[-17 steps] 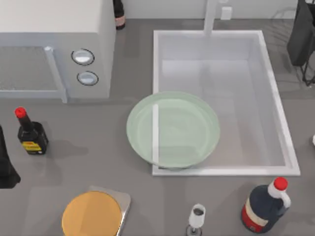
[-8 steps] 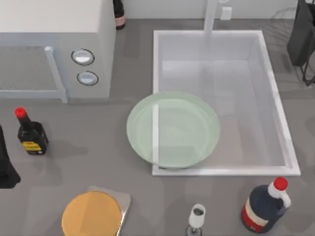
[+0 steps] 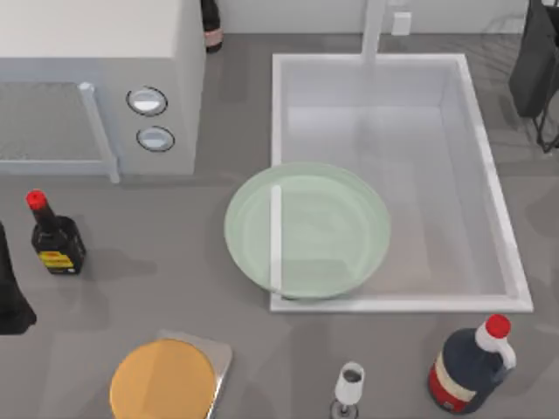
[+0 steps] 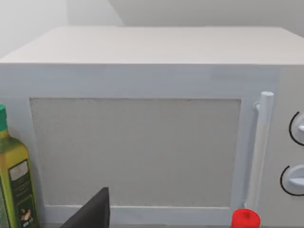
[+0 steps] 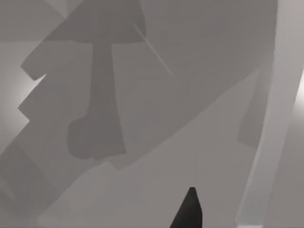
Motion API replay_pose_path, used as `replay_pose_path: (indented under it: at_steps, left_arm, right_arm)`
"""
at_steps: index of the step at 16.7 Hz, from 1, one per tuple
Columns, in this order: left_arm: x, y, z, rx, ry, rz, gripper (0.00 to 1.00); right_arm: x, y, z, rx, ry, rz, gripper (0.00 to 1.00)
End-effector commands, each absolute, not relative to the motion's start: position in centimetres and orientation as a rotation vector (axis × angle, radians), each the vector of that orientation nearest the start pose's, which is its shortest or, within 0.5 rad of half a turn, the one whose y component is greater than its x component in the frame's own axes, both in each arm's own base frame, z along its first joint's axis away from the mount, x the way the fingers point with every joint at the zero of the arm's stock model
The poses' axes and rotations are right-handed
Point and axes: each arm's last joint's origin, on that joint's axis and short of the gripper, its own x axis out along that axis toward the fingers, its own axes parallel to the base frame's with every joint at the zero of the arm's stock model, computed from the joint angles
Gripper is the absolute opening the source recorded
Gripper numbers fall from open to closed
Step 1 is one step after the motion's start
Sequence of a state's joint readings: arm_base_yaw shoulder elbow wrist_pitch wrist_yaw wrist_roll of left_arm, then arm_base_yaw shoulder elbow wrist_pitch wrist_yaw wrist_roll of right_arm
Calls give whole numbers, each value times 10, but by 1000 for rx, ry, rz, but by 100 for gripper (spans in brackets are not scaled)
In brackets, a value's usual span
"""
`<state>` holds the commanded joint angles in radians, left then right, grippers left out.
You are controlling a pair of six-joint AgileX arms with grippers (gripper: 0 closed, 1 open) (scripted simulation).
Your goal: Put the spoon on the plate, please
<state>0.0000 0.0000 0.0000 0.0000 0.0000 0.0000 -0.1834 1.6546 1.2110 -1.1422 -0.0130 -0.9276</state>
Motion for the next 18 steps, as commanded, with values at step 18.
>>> replay_pose_path:
  at_steps: [18]
  left_arm:
    - [106,-1,160,0,0,0,100]
  right_arm:
    - [391,299,181,-1222,1173,1243,0]
